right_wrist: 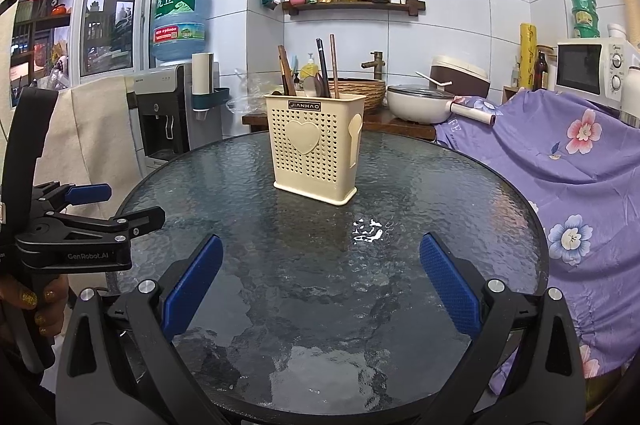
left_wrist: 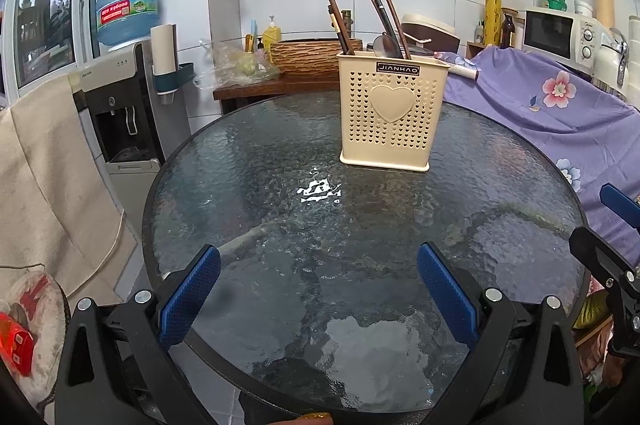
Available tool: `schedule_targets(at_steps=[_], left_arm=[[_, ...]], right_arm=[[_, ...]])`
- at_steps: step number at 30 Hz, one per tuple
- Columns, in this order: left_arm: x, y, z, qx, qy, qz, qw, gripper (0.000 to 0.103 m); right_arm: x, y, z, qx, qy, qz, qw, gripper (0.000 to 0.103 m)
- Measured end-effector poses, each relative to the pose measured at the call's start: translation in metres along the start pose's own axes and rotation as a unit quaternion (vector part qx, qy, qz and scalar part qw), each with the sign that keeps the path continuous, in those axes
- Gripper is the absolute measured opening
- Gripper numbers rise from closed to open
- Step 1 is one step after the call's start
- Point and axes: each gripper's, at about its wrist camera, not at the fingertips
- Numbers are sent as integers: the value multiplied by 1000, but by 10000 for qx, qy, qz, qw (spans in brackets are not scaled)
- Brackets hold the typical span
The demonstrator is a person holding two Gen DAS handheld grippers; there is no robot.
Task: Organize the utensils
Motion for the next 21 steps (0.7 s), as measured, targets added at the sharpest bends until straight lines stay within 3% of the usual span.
schedule_targets(at_steps=[21], left_arm=[[0, 1, -3, -22, 45, -46, 10000, 97]], right_arm=[[2, -3, -1, 36, 25, -68, 10000, 97]])
Point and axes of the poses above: each gripper's, at about its wrist camera, not at the fingertips, and y roughly against the way its jaws point, z to its right, x to its top, and after that the axes turned 13 degrees about -y, right-handed
